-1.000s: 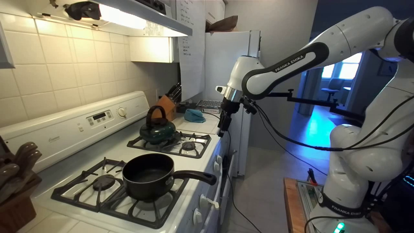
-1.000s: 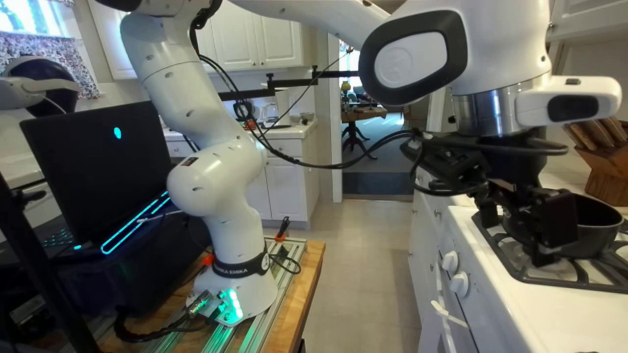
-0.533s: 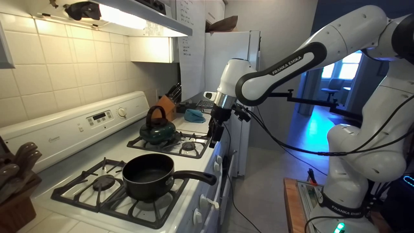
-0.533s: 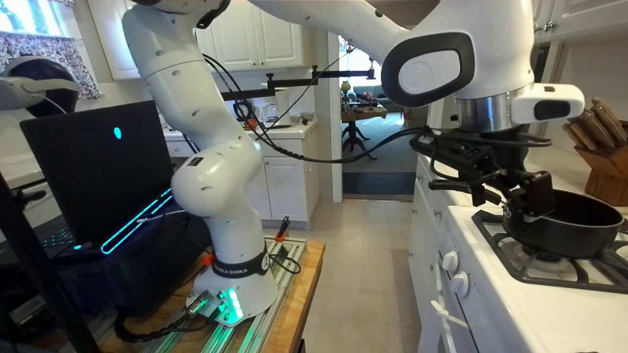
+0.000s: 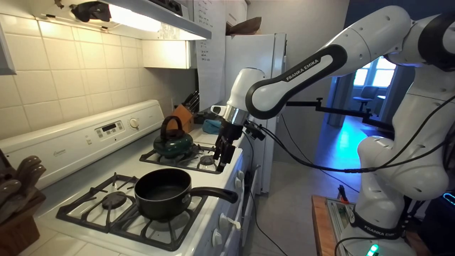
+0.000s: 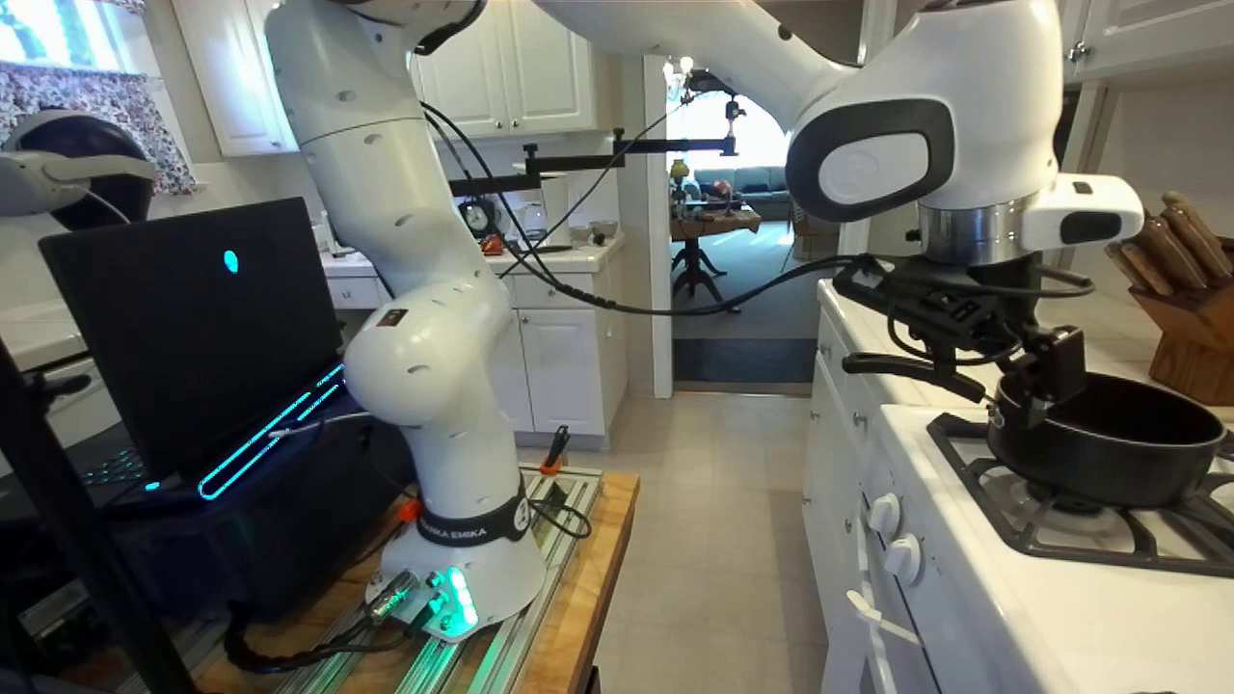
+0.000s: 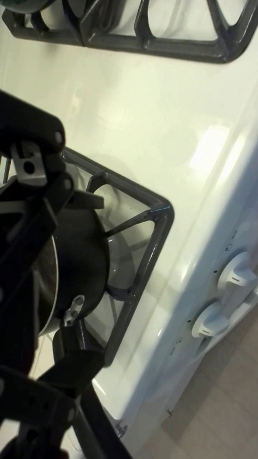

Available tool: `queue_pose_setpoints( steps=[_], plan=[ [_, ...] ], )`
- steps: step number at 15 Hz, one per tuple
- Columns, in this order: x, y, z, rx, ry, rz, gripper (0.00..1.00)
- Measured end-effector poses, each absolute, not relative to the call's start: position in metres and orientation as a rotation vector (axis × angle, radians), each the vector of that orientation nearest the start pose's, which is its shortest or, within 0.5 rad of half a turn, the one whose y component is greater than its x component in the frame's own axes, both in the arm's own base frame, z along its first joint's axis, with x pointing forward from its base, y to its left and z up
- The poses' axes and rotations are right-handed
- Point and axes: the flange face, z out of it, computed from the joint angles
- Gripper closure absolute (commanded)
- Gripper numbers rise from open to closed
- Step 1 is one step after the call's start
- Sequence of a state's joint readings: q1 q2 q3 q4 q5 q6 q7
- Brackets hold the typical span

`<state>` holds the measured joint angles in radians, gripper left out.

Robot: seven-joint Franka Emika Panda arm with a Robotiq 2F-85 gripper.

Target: Move the black pot from the bottom stove plate to the top plate on the left

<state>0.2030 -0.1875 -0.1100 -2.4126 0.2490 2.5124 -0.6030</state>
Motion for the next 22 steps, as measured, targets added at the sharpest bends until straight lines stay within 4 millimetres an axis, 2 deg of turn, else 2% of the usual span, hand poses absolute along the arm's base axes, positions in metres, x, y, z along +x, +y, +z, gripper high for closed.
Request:
queue_pose_setpoints(
  steps=[7, 10, 16, 22],
  plan=[
    [0.506, 0.086, 0.395, -2.878, -0.718, -0.423, 0.0],
    [0.51, 0.103, 0.394, -2.887, -0.679, -0.43, 0.0],
    [0.516, 0.119, 0.406, -2.918, -0.613, -0.547, 0.0],
    [0.513, 0.133, 0.395, -2.985, -0.459, -0.495, 0.0]
  ],
)
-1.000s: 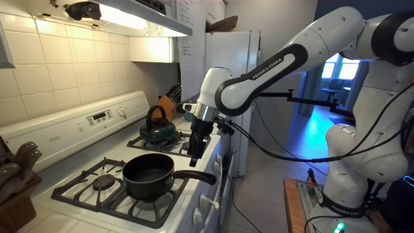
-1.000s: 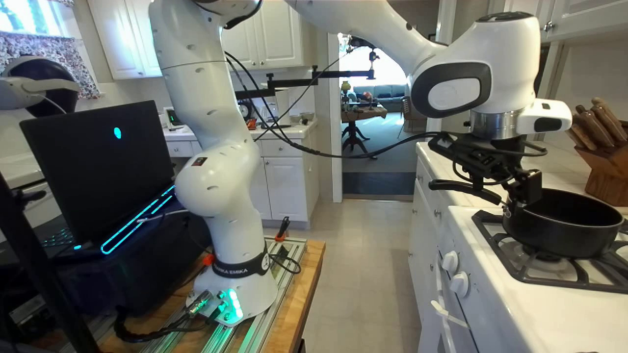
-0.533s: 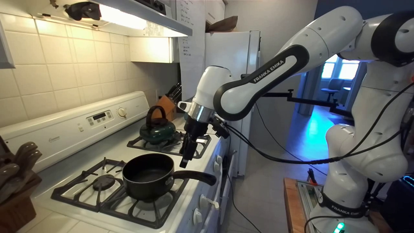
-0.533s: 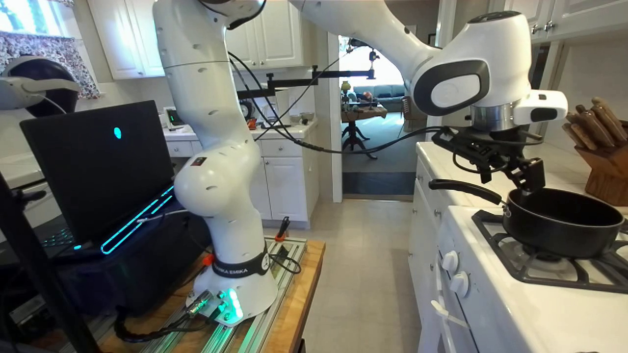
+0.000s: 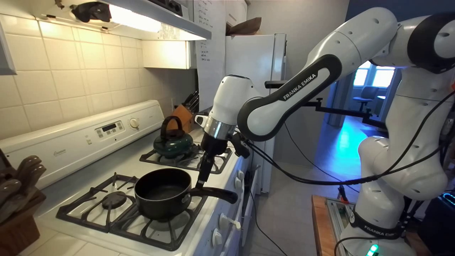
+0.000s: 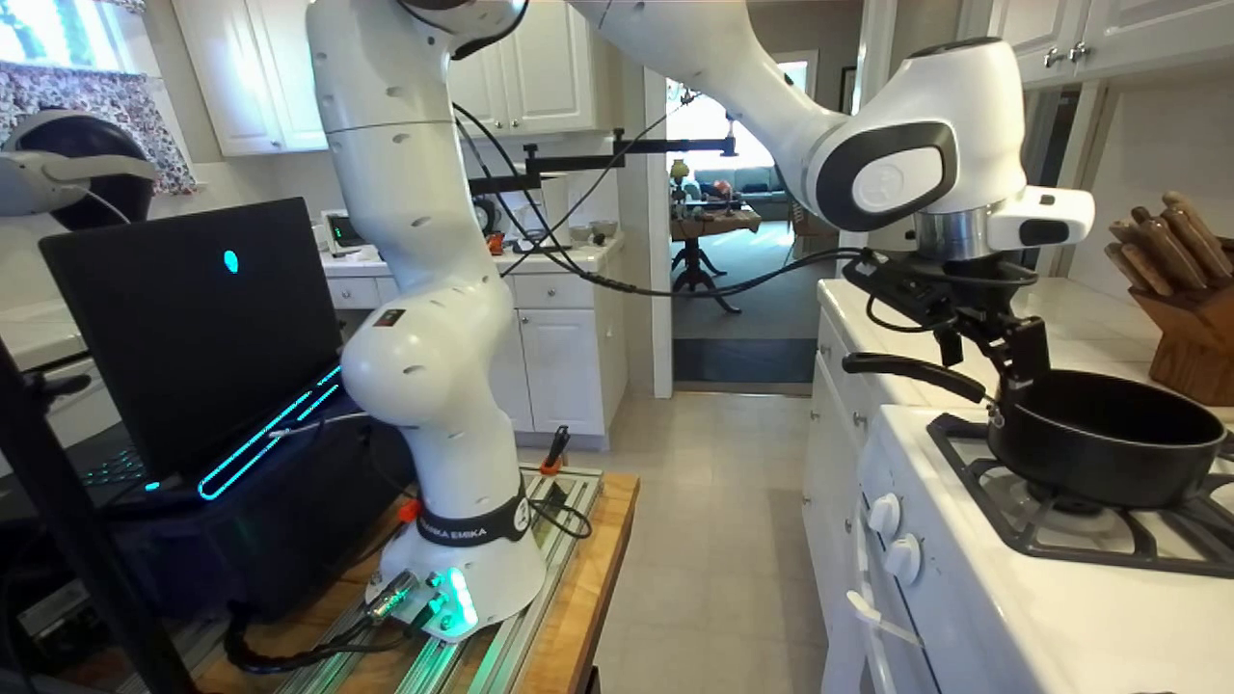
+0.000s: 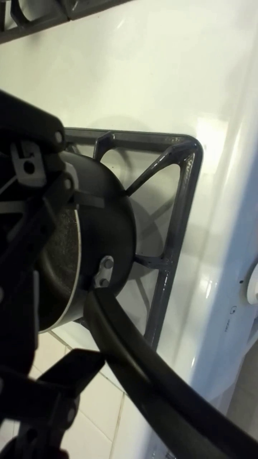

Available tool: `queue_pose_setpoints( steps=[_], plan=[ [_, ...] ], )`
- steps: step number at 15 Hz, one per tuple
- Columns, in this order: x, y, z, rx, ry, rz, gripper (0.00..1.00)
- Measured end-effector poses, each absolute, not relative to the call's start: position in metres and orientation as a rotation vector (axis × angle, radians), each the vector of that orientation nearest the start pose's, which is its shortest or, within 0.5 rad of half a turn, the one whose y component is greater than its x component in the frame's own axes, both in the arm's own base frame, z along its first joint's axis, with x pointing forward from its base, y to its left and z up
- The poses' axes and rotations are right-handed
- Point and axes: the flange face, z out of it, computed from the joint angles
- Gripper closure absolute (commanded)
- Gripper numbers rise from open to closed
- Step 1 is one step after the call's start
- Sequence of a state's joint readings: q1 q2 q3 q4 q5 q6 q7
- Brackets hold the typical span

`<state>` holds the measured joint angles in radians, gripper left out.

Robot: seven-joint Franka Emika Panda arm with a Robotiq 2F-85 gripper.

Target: Move the black pot from the bottom stove plate to the top plate on the left

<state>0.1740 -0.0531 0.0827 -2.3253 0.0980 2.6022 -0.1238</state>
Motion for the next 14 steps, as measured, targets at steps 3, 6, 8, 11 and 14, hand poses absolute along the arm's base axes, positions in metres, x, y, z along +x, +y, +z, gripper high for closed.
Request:
queue_pose_setpoints(
  steps=[3, 6, 8, 11, 14],
  plan=[
    [0.513, 0.138, 0.389, -2.993, -0.38, -0.472, 0.0],
    [0.514, 0.145, 0.386, -2.99, -0.335, -0.46, 0.0],
    [0.513, 0.151, 0.385, -2.987, -0.316, -0.453, 0.0],
    [0.514, 0.159, 0.381, -2.984, -0.298, -0.441, 0.0],
    [0.517, 0.163, 0.375, -2.984, -0.286, -0.423, 0.0]
  ],
)
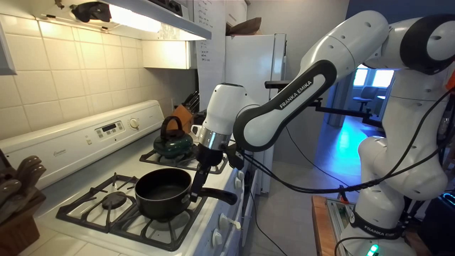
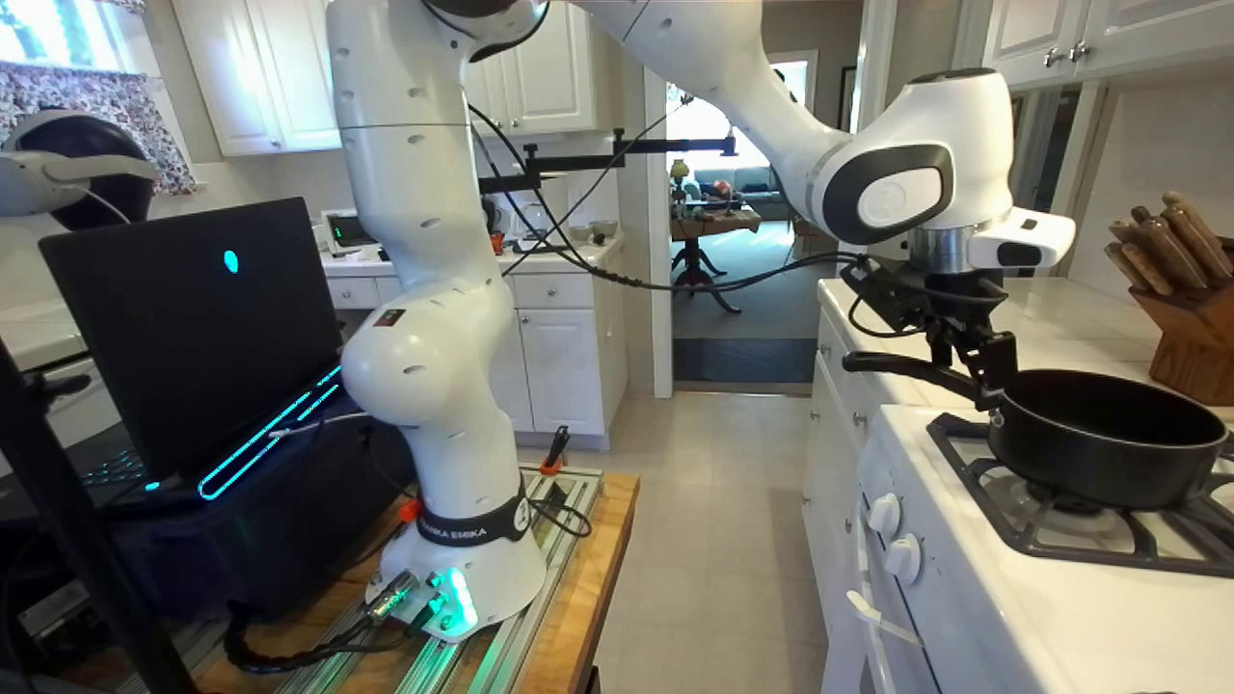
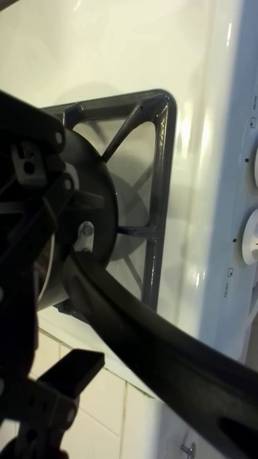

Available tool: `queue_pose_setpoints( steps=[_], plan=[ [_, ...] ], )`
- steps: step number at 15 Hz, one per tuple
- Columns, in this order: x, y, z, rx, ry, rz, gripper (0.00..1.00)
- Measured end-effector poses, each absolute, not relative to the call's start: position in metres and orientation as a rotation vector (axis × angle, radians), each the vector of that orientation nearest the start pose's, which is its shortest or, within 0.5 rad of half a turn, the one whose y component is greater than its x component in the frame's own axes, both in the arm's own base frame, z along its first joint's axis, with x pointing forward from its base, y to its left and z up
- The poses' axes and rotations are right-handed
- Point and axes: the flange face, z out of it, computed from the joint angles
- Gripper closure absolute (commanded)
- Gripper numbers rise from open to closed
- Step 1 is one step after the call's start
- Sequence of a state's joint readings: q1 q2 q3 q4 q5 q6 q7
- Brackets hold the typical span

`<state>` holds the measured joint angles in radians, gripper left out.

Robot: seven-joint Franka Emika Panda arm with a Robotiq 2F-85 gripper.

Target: Move the black pot from the bottom stove plate to the top plate on the left

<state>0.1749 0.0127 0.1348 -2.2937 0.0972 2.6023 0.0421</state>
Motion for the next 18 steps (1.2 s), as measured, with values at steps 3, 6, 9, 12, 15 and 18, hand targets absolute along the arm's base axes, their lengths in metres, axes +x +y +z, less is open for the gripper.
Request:
queue_pose_setpoints(
  steps=[3, 6, 9, 12, 15, 18],
  plan=[
    [0.522, 0.165, 0.369, -2.985, -0.277, -0.409, 0.26],
    [0.528, 0.167, 0.366, -2.983, -0.271, -0.404, 0.48],
    [0.532, 0.168, 0.364, -2.981, -0.271, -0.404, 0.7],
    [0.533, 0.169, 0.364, -2.98, -0.271, -0.405, 0.9],
    [0.533, 0.168, 0.365, -2.98, -0.269, -0.409, 0.93],
    [0.534, 0.167, 0.366, -2.98, -0.267, -0.418, 0.92]
  ],
)
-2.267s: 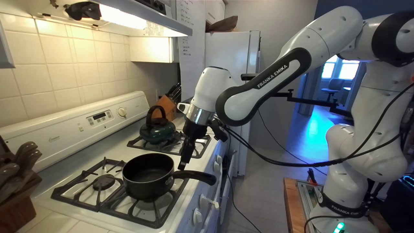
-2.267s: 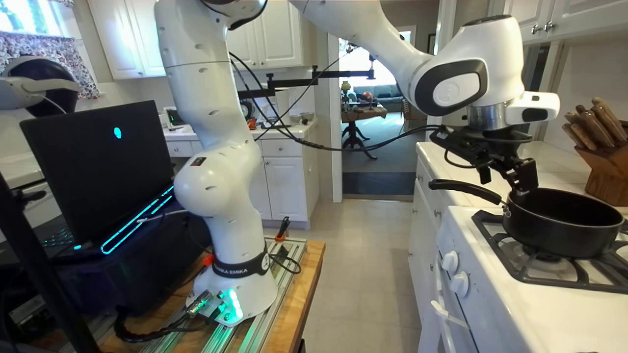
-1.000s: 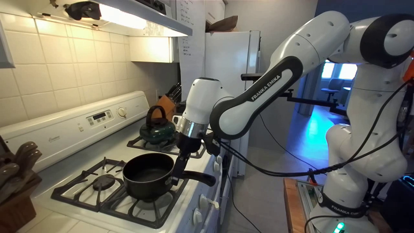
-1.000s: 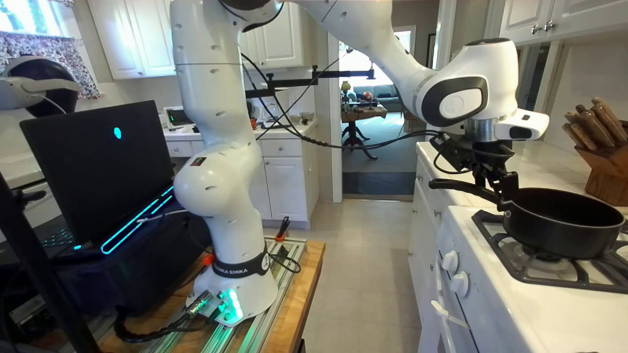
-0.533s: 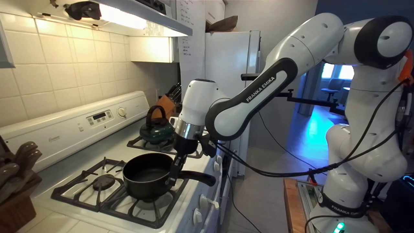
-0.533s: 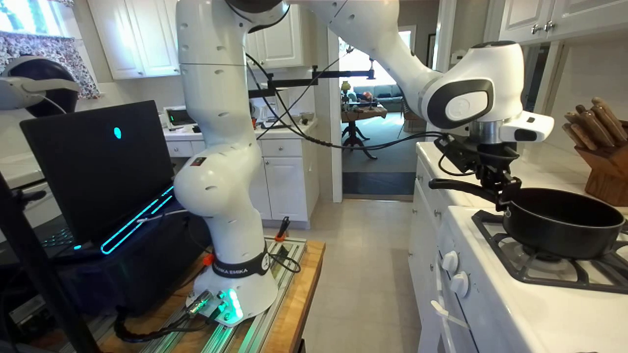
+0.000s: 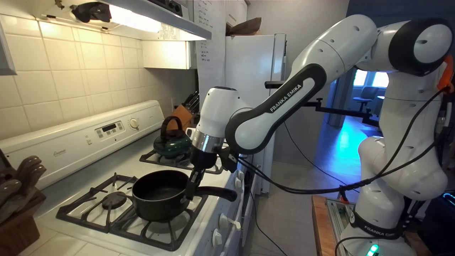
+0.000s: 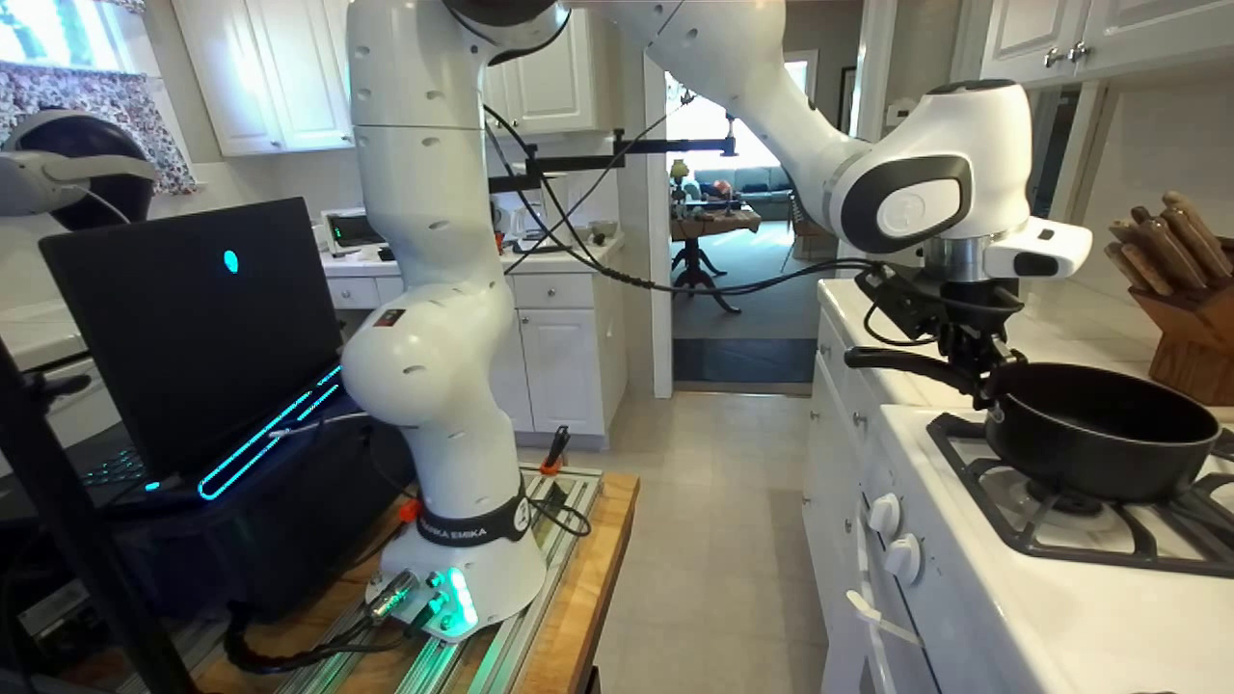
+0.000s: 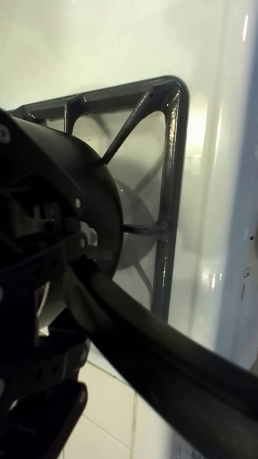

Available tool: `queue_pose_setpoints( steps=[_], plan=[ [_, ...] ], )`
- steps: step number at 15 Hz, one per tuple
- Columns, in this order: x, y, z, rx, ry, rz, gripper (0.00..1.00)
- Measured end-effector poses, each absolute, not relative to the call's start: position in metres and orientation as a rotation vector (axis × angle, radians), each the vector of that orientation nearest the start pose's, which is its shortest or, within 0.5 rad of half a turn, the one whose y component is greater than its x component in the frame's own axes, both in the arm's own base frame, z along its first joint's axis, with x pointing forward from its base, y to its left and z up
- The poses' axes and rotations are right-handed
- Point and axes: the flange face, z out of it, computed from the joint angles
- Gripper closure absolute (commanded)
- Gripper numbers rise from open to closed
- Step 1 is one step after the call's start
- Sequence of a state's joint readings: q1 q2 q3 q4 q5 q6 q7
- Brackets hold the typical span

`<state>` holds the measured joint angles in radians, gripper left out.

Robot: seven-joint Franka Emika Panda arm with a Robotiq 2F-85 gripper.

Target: Move the black pot from the bottom stove plate to the top plate on the left

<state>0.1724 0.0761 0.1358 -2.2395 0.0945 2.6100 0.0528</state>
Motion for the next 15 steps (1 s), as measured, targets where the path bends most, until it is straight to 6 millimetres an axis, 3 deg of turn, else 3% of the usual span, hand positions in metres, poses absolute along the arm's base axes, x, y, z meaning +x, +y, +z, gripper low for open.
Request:
queue_pose_setpoints(
  steps=[7, 15],
  plan=[
    [0.542, 0.152, 0.369, -3.0, -0.306, -0.458, 0.92],
    [0.572, 0.135, 0.367, -3.013, -0.401, -0.526, 0.92]
  ],
)
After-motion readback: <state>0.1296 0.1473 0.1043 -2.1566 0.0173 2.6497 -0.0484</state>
